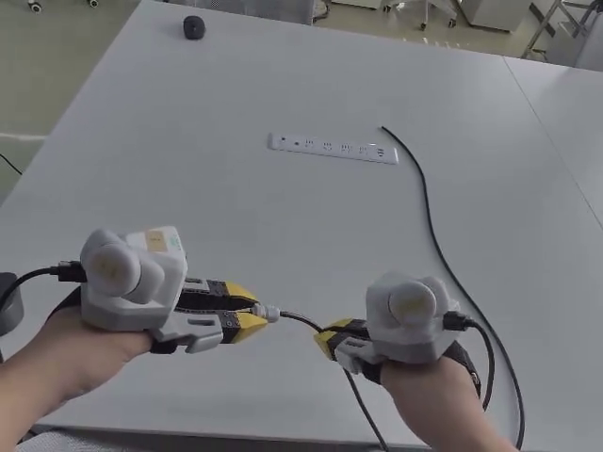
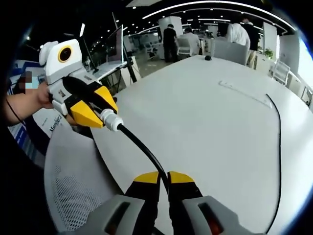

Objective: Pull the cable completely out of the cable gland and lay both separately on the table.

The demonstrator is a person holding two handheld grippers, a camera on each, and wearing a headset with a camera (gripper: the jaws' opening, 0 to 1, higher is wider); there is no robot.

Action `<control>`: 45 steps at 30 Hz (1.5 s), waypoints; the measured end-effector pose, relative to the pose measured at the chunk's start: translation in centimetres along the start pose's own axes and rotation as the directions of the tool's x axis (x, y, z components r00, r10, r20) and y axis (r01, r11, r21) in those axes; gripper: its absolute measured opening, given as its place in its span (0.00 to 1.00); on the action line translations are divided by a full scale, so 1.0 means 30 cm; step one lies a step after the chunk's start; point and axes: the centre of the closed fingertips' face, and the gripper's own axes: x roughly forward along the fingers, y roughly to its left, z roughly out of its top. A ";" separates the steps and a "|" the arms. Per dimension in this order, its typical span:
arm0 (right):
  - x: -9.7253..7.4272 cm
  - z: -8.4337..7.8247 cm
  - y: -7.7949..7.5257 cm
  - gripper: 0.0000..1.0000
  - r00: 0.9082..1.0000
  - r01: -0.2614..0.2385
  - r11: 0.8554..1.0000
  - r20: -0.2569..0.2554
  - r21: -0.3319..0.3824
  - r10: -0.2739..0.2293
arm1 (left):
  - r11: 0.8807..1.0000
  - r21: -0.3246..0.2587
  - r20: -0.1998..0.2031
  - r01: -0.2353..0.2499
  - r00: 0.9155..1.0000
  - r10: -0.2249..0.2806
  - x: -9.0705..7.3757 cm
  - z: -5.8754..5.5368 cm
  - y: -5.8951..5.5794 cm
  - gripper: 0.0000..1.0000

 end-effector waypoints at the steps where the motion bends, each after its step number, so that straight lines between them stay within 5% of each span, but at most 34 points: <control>1: -0.001 -0.001 0.001 0.01 1.000 -0.004 1.000 0.004 -0.012 0.004 | 1.000 0.000 0.000 -0.001 1.000 0.001 0.000 0.000 0.001 0.15; 9: -0.008 0.002 0.023 0.03 0.999 -0.022 0.995 0.023 -0.098 0.024 | 1.000 -0.006 -0.003 -0.005 1.000 0.005 0.000 -0.006 0.003 0.15; 13: -0.014 0.041 0.055 0.13 0.998 -0.023 0.986 0.049 -0.166 0.032 | 1.000 -0.006 -0.004 -0.003 1.000 0.003 0.000 -0.007 -0.001 0.15; 19: -0.011 0.108 0.120 0.15 0.998 -0.012 0.926 0.050 -0.378 0.033 | 1.000 -0.008 -0.007 -0.004 1.000 0.003 -0.001 -0.009 0.001 0.15; 25: 0.010 0.143 0.141 0.10 1.000 0.009 0.850 0.015 -0.527 -0.001 | 1.000 -0.010 -0.005 -0.003 1.000 0.003 0.002 -0.008 0.004 0.15; 32: 0.006 0.158 0.133 0.04 1.000 0.004 0.847 0.023 -0.532 0.010 | 1.000 -0.008 -0.005 0.003 1.000 -0.003 0.010 -0.002 0.002 0.15; 37: 0.002 0.165 0.128 0.01 0.999 0.029 0.831 0.045 -0.556 -0.005 | 1.000 -0.012 0.005 0.004 1.000 -0.003 0.013 0.004 0.009 0.15; 45: 0.000 0.163 0.100 0.00 0.998 0.034 0.881 0.058 -0.472 -0.008 | 1.000 -0.011 0.013 0.004 1.000 -0.004 0.019 0.012 0.016 0.15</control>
